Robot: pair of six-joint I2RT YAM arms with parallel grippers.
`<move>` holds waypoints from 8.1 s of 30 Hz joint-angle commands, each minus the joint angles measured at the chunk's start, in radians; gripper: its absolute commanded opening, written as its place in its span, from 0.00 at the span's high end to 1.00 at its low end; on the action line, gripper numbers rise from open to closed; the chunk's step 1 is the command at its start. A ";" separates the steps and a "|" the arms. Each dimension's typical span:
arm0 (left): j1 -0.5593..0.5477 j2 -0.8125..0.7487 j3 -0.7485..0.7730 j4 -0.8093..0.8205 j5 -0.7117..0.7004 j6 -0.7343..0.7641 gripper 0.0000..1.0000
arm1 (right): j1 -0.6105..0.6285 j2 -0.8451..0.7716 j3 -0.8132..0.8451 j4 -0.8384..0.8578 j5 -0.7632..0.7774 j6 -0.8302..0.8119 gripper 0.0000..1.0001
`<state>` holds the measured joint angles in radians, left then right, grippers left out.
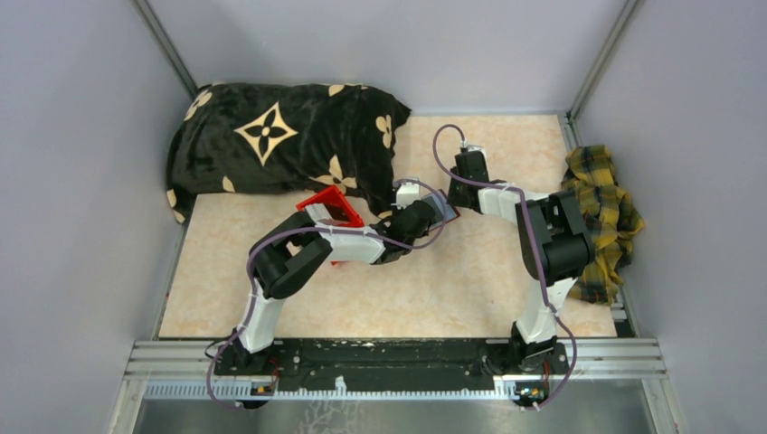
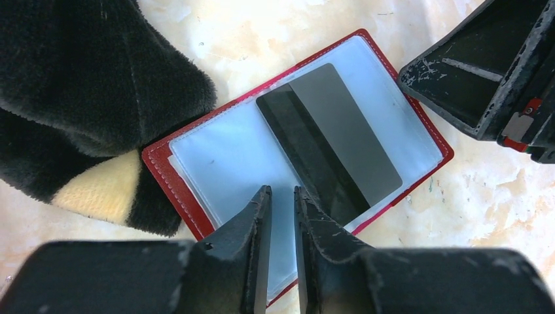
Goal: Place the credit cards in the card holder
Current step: Insert the credit card into the card holder, then pick up the credit card from the storage box.
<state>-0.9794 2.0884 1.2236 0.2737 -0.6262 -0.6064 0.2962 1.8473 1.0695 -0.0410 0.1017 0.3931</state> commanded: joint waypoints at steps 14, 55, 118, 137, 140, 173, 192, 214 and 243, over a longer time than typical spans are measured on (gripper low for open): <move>-0.005 0.012 0.037 -0.005 -0.025 0.052 0.83 | 0.001 0.017 0.010 0.022 -0.024 -0.010 0.77; -0.005 0.056 0.077 -0.048 0.003 0.093 0.85 | 0.001 0.018 0.009 0.018 -0.028 -0.011 0.77; -0.047 -0.467 -0.155 -0.147 -0.178 0.065 0.56 | 0.142 -0.293 0.030 -0.105 0.088 -0.070 0.71; -0.042 -0.981 -0.564 -0.395 -0.180 -0.426 0.16 | 0.421 -0.045 0.512 -0.231 -0.208 -0.188 0.52; -0.038 -1.029 -0.589 -0.471 -0.210 -0.524 0.15 | 0.461 0.063 0.655 -0.312 -0.225 -0.213 0.52; -0.033 -1.222 -0.647 -0.749 -0.362 -0.703 0.14 | 0.561 0.454 1.052 -0.603 -0.238 -0.185 0.51; -0.033 -1.244 -0.638 -0.733 -0.398 -0.622 0.14 | 0.581 0.524 1.087 -0.582 -0.335 -0.110 0.60; -0.022 -1.244 -0.636 -0.664 -0.362 -0.526 0.12 | 0.598 0.475 1.160 -0.601 -0.343 -0.021 0.80; -0.018 -1.156 -0.559 -0.592 -0.435 -0.357 0.11 | 0.646 0.133 0.843 -0.522 0.111 -0.227 1.00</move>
<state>-1.0031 0.9245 0.6231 -0.3546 -1.0271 -1.0172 0.9337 2.1643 1.9957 -0.6842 0.1562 0.2024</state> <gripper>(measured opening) 0.887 0.007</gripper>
